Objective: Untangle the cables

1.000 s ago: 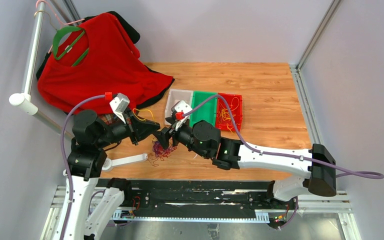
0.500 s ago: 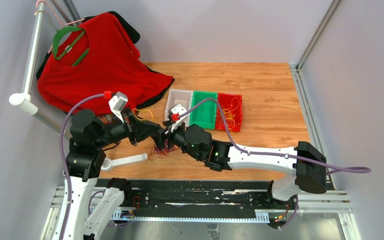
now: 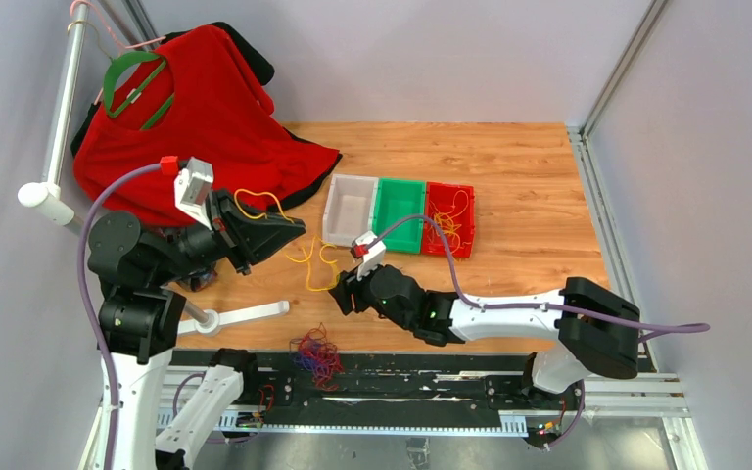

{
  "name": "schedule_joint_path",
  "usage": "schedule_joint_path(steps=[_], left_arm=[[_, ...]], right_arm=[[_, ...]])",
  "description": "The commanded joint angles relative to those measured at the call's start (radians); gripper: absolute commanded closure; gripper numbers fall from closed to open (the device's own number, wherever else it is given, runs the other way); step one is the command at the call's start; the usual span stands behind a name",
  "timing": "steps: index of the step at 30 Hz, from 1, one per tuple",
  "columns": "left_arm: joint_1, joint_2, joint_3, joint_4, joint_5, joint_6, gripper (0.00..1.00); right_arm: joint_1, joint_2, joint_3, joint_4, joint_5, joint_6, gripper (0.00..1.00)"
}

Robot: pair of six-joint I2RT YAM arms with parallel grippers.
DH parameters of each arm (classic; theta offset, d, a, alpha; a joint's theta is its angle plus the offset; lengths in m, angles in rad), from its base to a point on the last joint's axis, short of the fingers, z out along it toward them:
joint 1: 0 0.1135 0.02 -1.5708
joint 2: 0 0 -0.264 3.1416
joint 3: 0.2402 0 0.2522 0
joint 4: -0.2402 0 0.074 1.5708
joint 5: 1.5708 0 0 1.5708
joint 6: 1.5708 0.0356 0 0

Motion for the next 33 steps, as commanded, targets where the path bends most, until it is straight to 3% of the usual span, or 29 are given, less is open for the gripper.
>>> schedule_joint_path(steps=[1, 6, 12, 21, 26, 33], left_arm=[[-0.006, 0.029, 0.063, 0.037, 0.01, -0.013, 0.99], [-0.006, 0.053, 0.091, 0.002, -0.005, 0.038, 0.99], [-0.006, 0.077, 0.06, -0.063, -0.003, 0.13, 0.99], [-0.006, 0.087, -0.001, -0.134, -0.013, 0.281, 0.99], [-0.006, 0.095, -0.033, -0.14, 0.017, 0.307, 0.99], [-0.006, 0.085, -0.053, -0.141, 0.053, 0.307, 0.99]], right_arm=[[-0.02, 0.003, -0.027, 0.016, 0.023, 0.041, 0.44], [-0.033, -0.039, -0.03, -0.017, 0.034, 0.016, 0.43], [-0.096, -0.201, -0.022, -0.09, -0.013, -0.036, 0.32], [-0.175, -0.356, 0.159, -0.271, -0.369, -0.201, 0.26], [-0.173, -0.309, 0.31, -0.341, -0.594, -0.225, 0.24], [-0.173, -0.187, 0.424, -0.303, -0.817, -0.169, 0.24]])
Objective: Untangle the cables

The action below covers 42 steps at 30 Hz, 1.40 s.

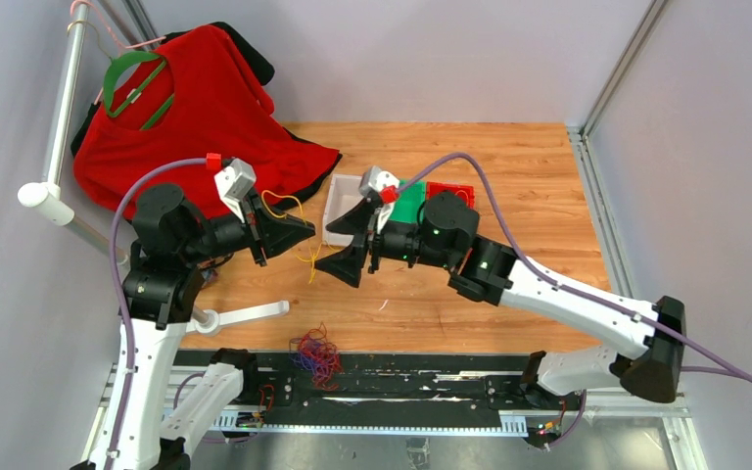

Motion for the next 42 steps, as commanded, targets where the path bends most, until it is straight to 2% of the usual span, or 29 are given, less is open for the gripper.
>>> schedule_joint_path(steps=[1, 6, 8, 10, 13, 15, 17, 19, 20, 23, 24, 27, 30, 34, 37, 42], left_arm=[[-0.006, -0.013, -0.005, 0.005, 0.041, 0.015, 0.99], [-0.006, -0.021, -0.003, 0.005, 0.055, 0.005, 0.99], [-0.006, -0.023, -0.004, 0.005, 0.058, 0.0, 0.99], [-0.006, -0.026, -0.006, 0.005, 0.057, -0.002, 0.99], [-0.006, -0.035, -0.013, 0.005, 0.04, -0.001, 0.99], [-0.006, -0.043, -0.02, -0.004, -0.004, 0.012, 0.94], [-0.006, -0.05, -0.026, -0.029, -0.068, 0.05, 0.74], [-0.006, -0.045, -0.025, -0.091, -0.161, 0.111, 0.41], [-0.006, -0.038, -0.02, -0.129, -0.206, 0.156, 0.3], [-0.006, 0.002, -0.006, -0.233, -0.287, 0.298, 0.06], [-0.006, 0.011, -0.007, -0.26, -0.31, 0.33, 0.01], [-0.006, 0.034, -0.016, -0.335, -0.343, 0.433, 0.02], [-0.011, 0.047, -0.047, -0.407, -0.353, 0.536, 0.02], [-0.046, 0.036, -0.105, -0.475, -0.4, 0.669, 0.02], [-0.08, 0.03, -0.136, -0.502, -0.455, 0.746, 0.02], [-0.089, 0.033, -0.141, -0.519, -0.45, 0.782, 0.02]], right_arm=[[-0.007, 0.092, 0.074, -0.007, -0.217, 0.025, 0.24], [0.008, 0.169, 0.115, 0.009, -0.24, 0.053, 0.25], [0.015, 0.186, 0.125, 0.015, -0.227, 0.063, 0.3], [0.017, 0.192, 0.119, 0.041, -0.211, 0.078, 0.43], [0.014, 0.168, 0.076, 0.082, -0.131, 0.091, 0.76], [0.003, 0.131, 0.044, 0.085, -0.065, 0.092, 0.98], [-0.026, 0.095, 0.008, 0.055, -0.014, 0.094, 0.99], [-0.077, 0.071, -0.002, -0.037, 0.027, 0.09, 0.99], [-0.108, 0.065, -0.005, -0.094, 0.044, 0.084, 0.99], [-0.217, 0.066, -0.007, -0.293, 0.147, 0.053, 1.0], [-0.263, 0.073, -0.005, -0.359, 0.201, 0.042, 0.99], [-0.38, 0.156, 0.048, -0.612, 0.38, 0.033, 0.99], [-0.481, 0.258, 0.108, -0.769, 0.511, 0.042, 0.99], [-0.549, 0.308, 0.084, -0.79, 0.601, 0.055, 1.0], [-0.595, 0.332, 0.077, -0.794, 0.608, 0.079, 0.99], [-0.641, 0.385, 0.083, -0.809, 0.59, 0.091, 0.99]])
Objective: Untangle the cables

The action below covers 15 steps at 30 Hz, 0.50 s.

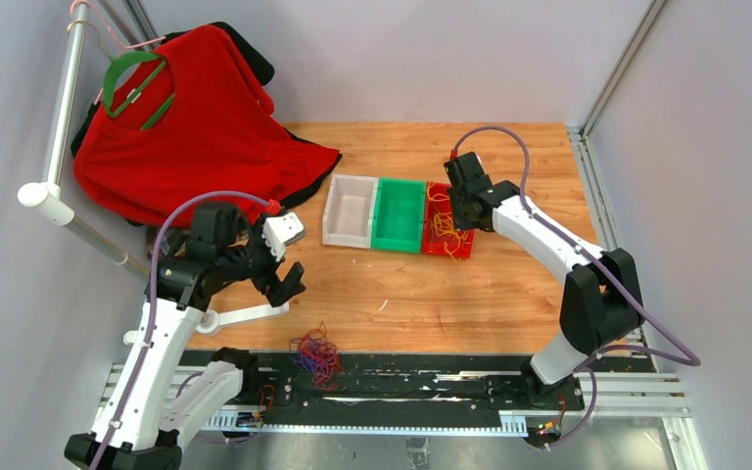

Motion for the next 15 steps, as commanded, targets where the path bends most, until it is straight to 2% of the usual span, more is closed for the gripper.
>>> schedule_joint_path(steps=[1, 10, 14, 15], left_arm=[[-0.015, -0.011, 0.0, -0.028, -0.018, 0.096, 0.02], [-0.033, -0.01, -0.013, -0.032, -0.064, 0.165, 0.02], [-0.033, -0.011, -0.012, -0.032, -0.068, 0.175, 0.02], [-0.034, -0.012, -0.013, -0.033, -0.07, 0.181, 0.02]], right_arm=[[-0.039, 0.047, 0.009, -0.054, 0.037, 0.026, 1.0], [-0.057, 0.107, 0.041, -0.096, 0.078, 0.046, 0.98], [-0.054, 0.174, 0.169, -0.177, 0.066, 0.036, 0.82], [-0.052, 0.191, 0.2, -0.195, 0.068, 0.033, 0.74]])
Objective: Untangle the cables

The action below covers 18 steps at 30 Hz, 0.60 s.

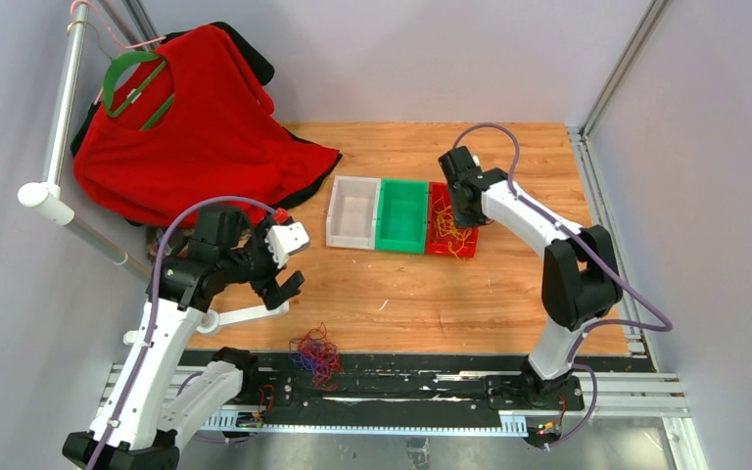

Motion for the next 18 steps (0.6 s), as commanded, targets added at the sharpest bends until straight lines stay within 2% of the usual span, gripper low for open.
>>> schedule_joint_path(steps=[1, 3, 4, 12, 15, 18], left_arm=[[-0.008, -0.012, -0.009, -0.004, -0.013, 0.044, 0.02], [-0.009, -0.014, -0.014, -0.006, -0.019, 0.06, 0.02], [-0.009, -0.013, -0.016, -0.006, -0.021, 0.062, 0.02], [-0.009, -0.014, -0.025, -0.03, -0.009, 0.115, 0.02], [-0.017, -0.003, -0.052, -0.04, 0.0, 0.163, 0.02], [-0.067, 0.021, -0.102, -0.045, -0.014, 0.213, 0.02]], right_arm=[[-0.004, 0.065, 0.144, -0.107, 0.029, -0.005, 0.67], [0.009, 0.093, 0.188, -0.128, 0.051, -0.014, 0.58], [0.014, 0.106, 0.205, -0.136, 0.057, -0.02, 0.56], [0.021, 0.068, 0.229, -0.138, 0.058, -0.013, 0.57], [0.039, -0.032, 0.15, -0.073, 0.022, -0.003, 0.57], [0.097, -0.161, 0.023, 0.033, 0.014, 0.015, 0.46]])
